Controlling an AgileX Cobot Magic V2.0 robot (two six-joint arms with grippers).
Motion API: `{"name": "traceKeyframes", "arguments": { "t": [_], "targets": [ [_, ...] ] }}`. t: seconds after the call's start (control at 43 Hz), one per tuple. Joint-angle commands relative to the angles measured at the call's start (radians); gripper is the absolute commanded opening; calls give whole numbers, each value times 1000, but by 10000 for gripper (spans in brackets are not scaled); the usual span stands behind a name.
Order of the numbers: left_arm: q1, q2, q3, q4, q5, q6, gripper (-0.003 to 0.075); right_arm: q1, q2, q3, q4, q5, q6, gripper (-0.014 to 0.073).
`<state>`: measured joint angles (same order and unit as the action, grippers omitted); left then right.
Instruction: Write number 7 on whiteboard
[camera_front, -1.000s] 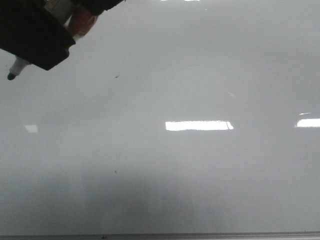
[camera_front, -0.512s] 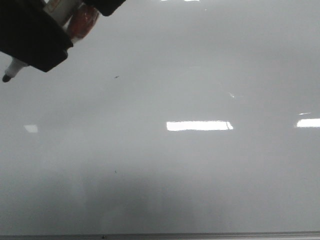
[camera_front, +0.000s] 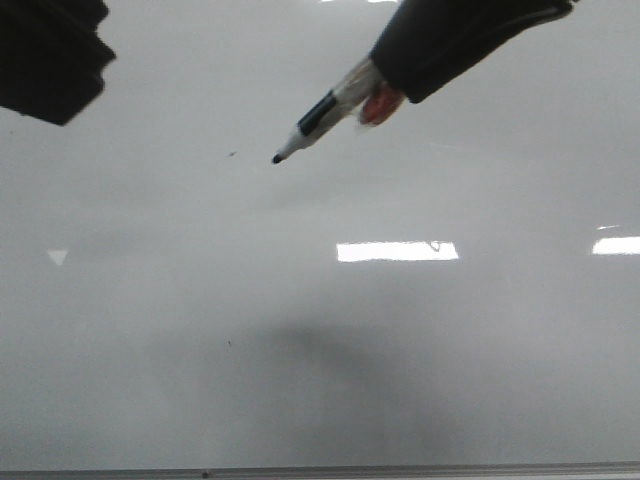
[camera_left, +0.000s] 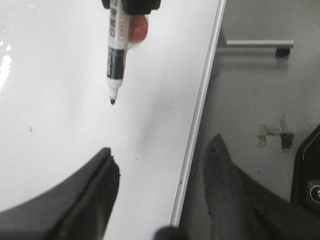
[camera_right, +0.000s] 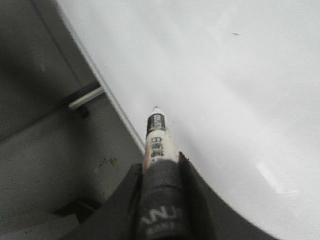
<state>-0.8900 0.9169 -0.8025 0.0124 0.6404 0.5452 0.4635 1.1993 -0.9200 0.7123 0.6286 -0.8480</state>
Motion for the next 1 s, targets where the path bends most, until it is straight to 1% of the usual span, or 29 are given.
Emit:
{"name": "traceKeyframes", "arguments": {
  "t": [0.0, 0.07, 0.163, 0.233, 0.302, 0.419, 0.581, 0.674, 0.791, 0.977],
  "targets": [
    [-7, -105, 53, -21, -137, -31, 197, -37, -80, 43, 105, -156, -11, -67],
    [-7, -188, 122, -21, -182, -78, 139, -38, -112, 100, 147, -247, -11, -67],
    [-7, -310, 216, -26, -218, -114, 90, -38, -136, 144, 191, -333, -11, -67],
    [-7, -381, 262, -41, -218, -114, 45, -38, -135, 150, 199, -345, -11, -67],
    [-7, -445, 296, -72, -218, -127, -17, -38, -133, 150, 199, -344, -11, -67],
    [-7, -505, 323, -80, -218, -188, -20, -38, -133, 150, 199, -341, -11, -67],
    [-7, -508, 325, -113, -218, -191, -20, -38, -132, 149, 211, -327, -11, -67],
    [-7, -508, 325, -113, -218, -191, -20, -36, -106, 122, 216, -295, -11, -67],
    [-7, -508, 325, -113, -218, -191, -20, -21, -14, 30, 216, -246, -13, -67],
    [-7, -508, 325, -113, -218, -191, -20, 52, 180, -145, 216, -244, -20, -67]
  ]
}}
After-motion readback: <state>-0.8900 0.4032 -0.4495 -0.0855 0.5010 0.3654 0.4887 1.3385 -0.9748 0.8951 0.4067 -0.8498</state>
